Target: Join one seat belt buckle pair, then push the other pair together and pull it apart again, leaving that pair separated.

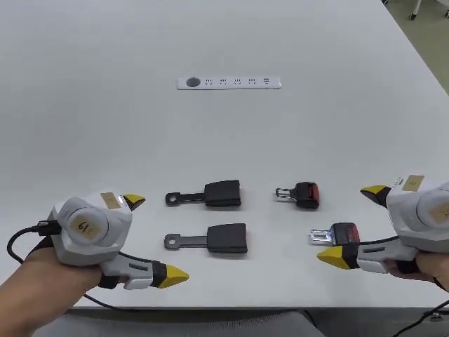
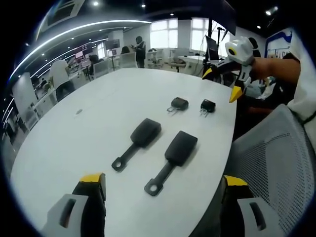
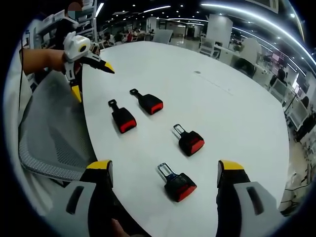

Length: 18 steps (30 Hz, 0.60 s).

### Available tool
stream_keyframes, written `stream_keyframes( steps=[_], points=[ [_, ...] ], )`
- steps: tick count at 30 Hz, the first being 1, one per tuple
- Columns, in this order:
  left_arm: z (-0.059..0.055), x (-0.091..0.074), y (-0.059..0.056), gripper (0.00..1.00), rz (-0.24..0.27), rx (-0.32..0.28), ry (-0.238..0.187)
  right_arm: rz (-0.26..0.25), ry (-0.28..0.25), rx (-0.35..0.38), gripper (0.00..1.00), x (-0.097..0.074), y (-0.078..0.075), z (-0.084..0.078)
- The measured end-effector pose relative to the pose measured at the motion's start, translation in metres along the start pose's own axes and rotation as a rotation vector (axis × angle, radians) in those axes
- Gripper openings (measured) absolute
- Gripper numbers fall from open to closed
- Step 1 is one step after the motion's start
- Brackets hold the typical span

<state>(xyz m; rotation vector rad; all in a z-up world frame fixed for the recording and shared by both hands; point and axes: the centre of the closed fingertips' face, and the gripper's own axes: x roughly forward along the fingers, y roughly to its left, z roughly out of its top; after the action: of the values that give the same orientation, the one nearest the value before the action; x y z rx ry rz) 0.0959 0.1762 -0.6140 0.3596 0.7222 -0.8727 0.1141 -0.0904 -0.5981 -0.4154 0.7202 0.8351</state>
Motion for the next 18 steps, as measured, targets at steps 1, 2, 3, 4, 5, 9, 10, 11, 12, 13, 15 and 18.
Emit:
stream_keyframes(
  steps=[1, 2, 3, 4, 5, 9, 10, 11, 12, 13, 15, 18],
  points=[
    [-0.0002, 0.0, 0.0002, 0.98, 0.001, -0.001, 0.002, 0.0, -0.001, 0.0, 0.87, 0.0004, 0.0002, -0.0003],
    [-0.0001, 0.0, 0.0004, 0.98, 0.002, -0.001, 0.001, 0.001, -0.001, 0.0, 0.87, 0.0007, 0.0004, -0.0005],
    [-0.0001, -0.0002, 0.0003, 0.98, 0.002, -0.002, 0.001, 0.002, -0.002, 0.0, 0.87, 0.0005, 0.0007, 0.0],
    [0.0003, -0.0001, 0.0002, 0.98, 0.001, -0.002, 0.002, 0.001, -0.002, 0.0, 0.87, 0.0004, 0.0007, 0.0002],
    [0.0007, -0.0004, 0.0003, 0.98, 0.004, -0.001, 0.002, 0.0, -0.002, -0.001, 0.87, 0.0003, 0.0007, 0.0003],
    [0.0016, -0.001, 0.0008, 0.98, 0.004, 0.001, 0.003, -0.002, -0.002, -0.001, 0.87, 0.0001, 0.0012, 0.0012],
    [0.0017, -0.0012, 0.0009, 0.98, 0.004, 0.003, 0.003, -0.003, -0.003, -0.001, 0.87, 0.0, 0.001, 0.0014],
    [0.0023, -0.0007, 0.0011, 0.98, 0.003, 0.003, 0.003, -0.005, -0.003, -0.001, 0.87, 0.0001, 0.0001, 0.0012],
    [0.0021, -0.0008, 0.0011, 0.98, 0.002, 0.003, 0.004, -0.006, -0.003, 0.0, 0.87, 0.0004, -0.001, 0.0008],
    [0.0017, -0.0006, 0.0009, 0.98, 0.0, 0.004, 0.007, -0.006, -0.003, 0.0, 0.87, 0.0001, -0.0012, 0.0008],
    [0.0002, -0.0003, -0.0003, 0.96, -0.006, 0.001, 0.019, -0.007, -0.002, 0.001, 0.87, -0.0007, -0.0012, 0.0006],
    [0.0, 0.0001, -0.0008, 0.96, -0.004, 0.003, 0.021, -0.007, 0.0, -0.001, 0.87, -0.0008, -0.0007, 0.0]
  ],
)
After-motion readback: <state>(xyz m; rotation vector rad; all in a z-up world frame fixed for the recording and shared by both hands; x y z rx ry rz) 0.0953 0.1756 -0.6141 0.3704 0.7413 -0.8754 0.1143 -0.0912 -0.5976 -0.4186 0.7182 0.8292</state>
